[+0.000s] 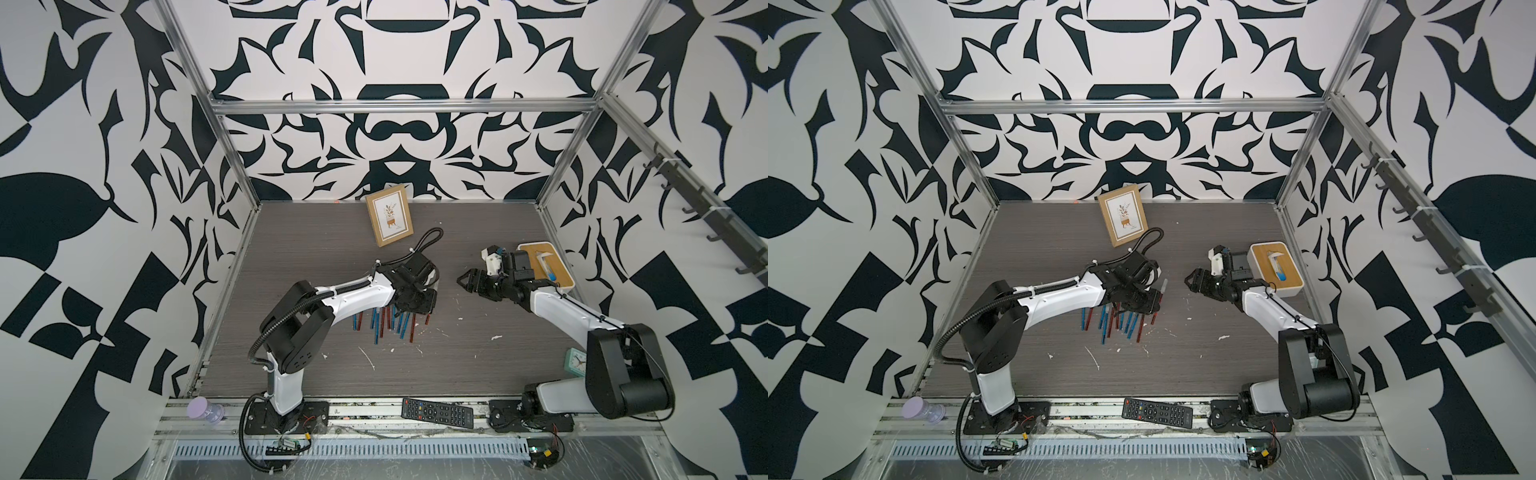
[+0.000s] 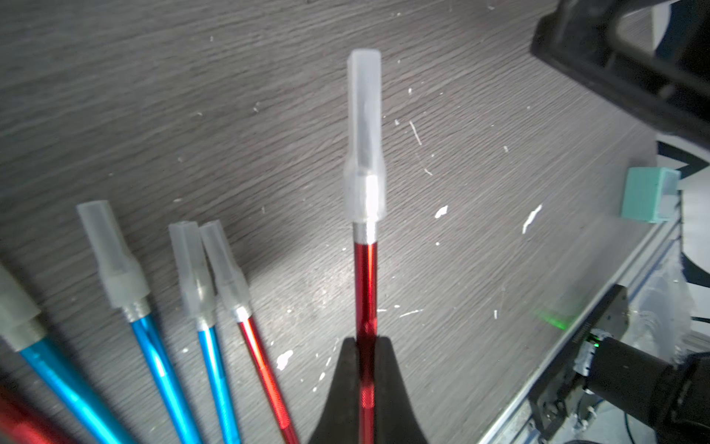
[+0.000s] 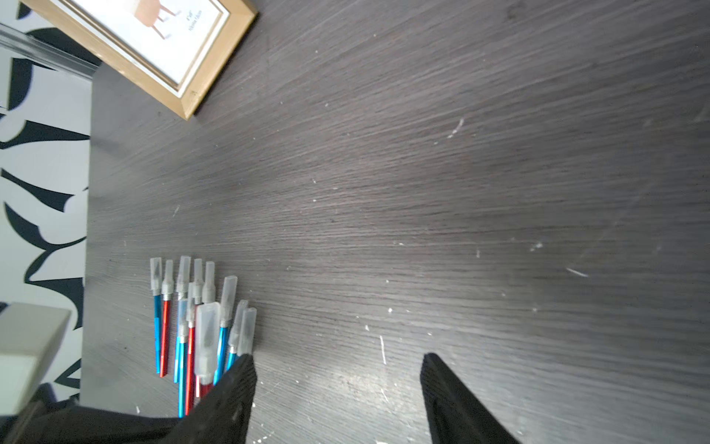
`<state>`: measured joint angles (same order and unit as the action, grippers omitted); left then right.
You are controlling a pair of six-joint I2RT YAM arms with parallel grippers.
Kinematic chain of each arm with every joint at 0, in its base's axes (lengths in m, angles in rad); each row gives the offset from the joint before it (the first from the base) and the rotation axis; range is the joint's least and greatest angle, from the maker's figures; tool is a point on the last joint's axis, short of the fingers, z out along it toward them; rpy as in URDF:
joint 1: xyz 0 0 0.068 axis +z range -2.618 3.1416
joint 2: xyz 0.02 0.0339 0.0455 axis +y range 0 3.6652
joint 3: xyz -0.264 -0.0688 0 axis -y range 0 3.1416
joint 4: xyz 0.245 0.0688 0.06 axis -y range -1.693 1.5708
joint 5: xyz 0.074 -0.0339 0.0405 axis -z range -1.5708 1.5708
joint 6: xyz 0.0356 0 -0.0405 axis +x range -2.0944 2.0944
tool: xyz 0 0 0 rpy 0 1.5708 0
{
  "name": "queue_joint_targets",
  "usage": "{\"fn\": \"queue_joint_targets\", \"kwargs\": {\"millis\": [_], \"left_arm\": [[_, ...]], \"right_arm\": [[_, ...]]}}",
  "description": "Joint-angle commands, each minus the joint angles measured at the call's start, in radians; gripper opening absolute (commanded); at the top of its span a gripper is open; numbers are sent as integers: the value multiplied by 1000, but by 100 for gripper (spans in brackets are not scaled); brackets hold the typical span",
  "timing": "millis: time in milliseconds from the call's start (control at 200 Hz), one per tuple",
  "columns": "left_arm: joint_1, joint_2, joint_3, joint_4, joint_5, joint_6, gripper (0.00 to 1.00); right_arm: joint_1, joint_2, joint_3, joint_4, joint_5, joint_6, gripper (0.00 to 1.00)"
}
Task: Remove protective caps from carving knives
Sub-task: Pick up the carving knife from the center of the board, then remove the protective sleeve from the carving knife.
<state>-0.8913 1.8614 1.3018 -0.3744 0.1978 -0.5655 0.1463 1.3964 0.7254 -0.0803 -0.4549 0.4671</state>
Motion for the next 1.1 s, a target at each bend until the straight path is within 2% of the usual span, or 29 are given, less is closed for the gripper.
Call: {"fn": "queue_joint_targets", "kwargs": {"millis": [0,130,275,530,975,1095], "left_arm": [[20,-40,-27,81,67,-33,0],[26,-47,-44,121,92,-42,0],[29,-40,-45,127,106,-44,0],[31,-31,-39,132,119,-42,0],[32,-28,-33,132,116,-36,0],[31,-26,-29,133,113,-35,0]], "right_arm": [[34,1,-14,115,-46,38,70],[73,11,-27,177,-49,61,68],[99,21,-65,302,-76,131,62],[136,39,-93,408,-88,178,55],[134,96,-70,475,-114,225,31],[135,100,-73,486,-120,233,29]]}}
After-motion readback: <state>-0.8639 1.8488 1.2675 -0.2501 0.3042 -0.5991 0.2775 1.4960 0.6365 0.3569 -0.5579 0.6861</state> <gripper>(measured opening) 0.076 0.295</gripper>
